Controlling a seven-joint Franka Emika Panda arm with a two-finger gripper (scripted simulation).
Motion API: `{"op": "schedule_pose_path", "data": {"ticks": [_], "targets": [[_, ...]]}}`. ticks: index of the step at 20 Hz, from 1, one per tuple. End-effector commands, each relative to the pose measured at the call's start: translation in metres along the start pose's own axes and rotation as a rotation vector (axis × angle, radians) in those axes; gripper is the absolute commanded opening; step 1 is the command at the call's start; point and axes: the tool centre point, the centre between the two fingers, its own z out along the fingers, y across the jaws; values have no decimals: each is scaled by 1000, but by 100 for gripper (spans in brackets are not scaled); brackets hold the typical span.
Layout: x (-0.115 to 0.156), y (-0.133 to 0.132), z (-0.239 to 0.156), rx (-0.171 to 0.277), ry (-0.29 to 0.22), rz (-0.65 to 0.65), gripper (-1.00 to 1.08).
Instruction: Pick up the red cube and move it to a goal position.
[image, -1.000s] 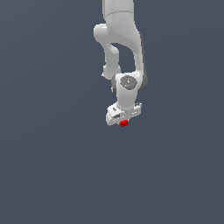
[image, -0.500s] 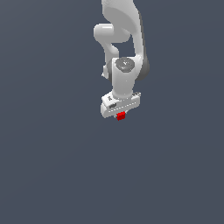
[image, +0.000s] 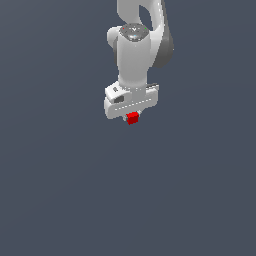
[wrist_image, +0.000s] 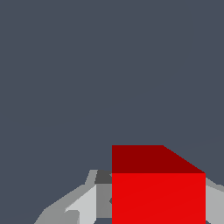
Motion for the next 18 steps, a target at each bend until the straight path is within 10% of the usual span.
{"op": "schedule_pose_path", "data": {"ticks": [1, 18], "targets": [[-1, 6, -23, 1, -1, 0, -100], [0, 26, -85, -1, -1, 1, -100]]}}
